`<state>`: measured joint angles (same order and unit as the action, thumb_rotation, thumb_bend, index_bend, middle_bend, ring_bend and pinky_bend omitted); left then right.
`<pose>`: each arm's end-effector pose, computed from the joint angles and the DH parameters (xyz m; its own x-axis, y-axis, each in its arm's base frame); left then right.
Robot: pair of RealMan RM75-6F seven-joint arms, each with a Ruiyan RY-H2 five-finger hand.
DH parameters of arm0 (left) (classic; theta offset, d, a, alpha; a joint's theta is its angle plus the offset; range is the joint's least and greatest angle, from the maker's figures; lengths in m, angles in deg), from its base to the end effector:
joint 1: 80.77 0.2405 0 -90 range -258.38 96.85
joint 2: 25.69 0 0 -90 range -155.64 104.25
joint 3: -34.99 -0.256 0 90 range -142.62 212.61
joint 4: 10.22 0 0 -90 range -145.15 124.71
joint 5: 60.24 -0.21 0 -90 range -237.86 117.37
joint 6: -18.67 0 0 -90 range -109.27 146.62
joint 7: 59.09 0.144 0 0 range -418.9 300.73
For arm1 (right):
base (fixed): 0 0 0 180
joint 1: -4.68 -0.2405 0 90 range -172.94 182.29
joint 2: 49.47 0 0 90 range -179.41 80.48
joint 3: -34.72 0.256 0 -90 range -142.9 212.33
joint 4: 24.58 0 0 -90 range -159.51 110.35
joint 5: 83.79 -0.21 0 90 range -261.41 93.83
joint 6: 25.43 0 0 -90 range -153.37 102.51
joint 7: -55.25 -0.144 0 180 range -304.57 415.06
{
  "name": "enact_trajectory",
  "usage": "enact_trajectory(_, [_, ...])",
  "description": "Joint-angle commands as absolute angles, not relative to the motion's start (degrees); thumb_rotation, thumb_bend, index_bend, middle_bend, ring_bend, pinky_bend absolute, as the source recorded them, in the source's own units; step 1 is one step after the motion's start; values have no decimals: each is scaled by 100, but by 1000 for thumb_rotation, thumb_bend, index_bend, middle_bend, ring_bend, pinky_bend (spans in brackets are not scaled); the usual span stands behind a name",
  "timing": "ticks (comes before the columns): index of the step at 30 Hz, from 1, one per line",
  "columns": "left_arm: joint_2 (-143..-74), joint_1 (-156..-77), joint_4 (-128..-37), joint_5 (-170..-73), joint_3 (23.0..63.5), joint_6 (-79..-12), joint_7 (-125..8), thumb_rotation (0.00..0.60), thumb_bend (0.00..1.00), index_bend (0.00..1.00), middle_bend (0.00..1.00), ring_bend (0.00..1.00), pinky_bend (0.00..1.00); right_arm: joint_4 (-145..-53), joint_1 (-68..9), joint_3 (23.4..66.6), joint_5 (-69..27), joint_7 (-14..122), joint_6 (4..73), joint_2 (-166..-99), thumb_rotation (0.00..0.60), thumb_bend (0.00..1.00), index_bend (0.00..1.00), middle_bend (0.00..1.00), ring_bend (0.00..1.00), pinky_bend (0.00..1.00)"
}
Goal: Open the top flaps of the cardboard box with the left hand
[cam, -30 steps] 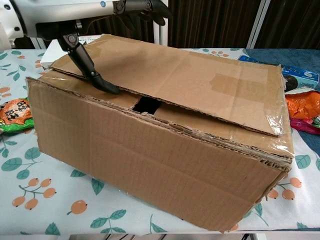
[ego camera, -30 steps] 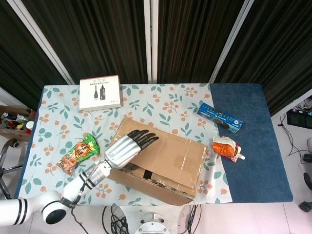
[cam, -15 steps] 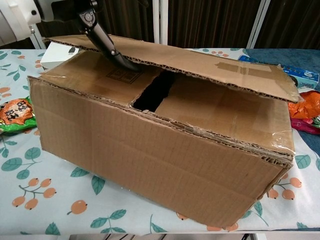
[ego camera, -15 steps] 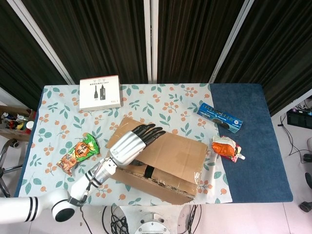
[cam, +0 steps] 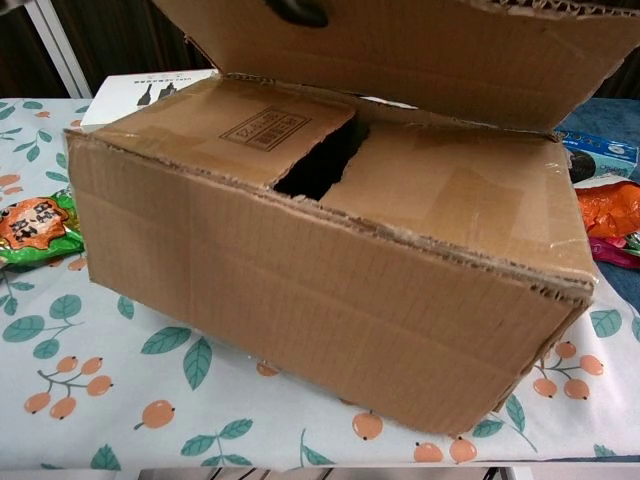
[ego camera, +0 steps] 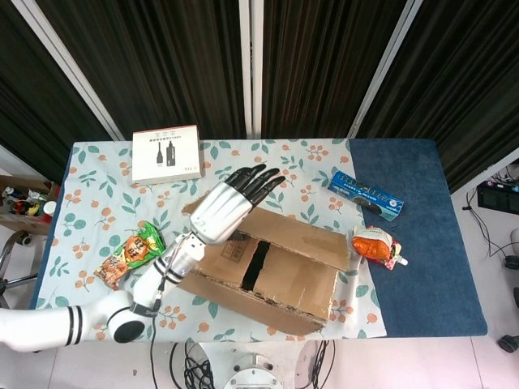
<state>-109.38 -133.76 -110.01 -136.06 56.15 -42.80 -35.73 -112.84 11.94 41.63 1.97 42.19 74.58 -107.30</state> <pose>0.0146 0.3385 0.0513 0.2919 -0.0830 0.9528 0.6610 -0.7025 -0.2637 -0.3368 -0.1210 0.2447 0.3781 0.2546 0.8900 -0.9255 0.1274 0.3568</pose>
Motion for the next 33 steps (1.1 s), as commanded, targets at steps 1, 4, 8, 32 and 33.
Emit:
enact_trajectory(1, [-11519, -13895, -10203, -13592, 5942, -4383, -3377, 600, 122, 30, 39, 64, 183, -11242, 1206, 4167, 180, 4162, 7457, -10724, 600, 223, 0, 0, 0, 0])
enact_trajectory(4, [-11897, -14289, -9526, -13618, 6129, -4359, -3384, 600, 122, 21, 34, 63, 180, -11183, 1210, 4150, 178, 4107, 7423, -10717, 600, 235, 0, 0, 0, 0])
enact_trajectory(8, [-12330, -14822, -8744, -13285, 6422, -4147, -3295, 600, 123, 14, 33, 60, 179, -11134, 1212, 4177, 150, 3967, 7418, -10692, 600, 238, 0, 0, 0, 0])
enact_trajectory(32, [-11147, -14164, -11417, -11251, 6090, -4431, -2118, 600, 120, 12, 34, 59, 178, -11134, 1046, 4241, 195, 3922, 7239, -10676, 600, 239, 0, 0, 0, 0])
enact_trajectory(33, [-11063, -14106, -11625, -11183, 6023, -4469, -2071, 600, 117, 12, 34, 59, 178, -11155, 1039, 4228, 220, 3954, 7234, -10681, 600, 239, 0, 0, 0, 0])
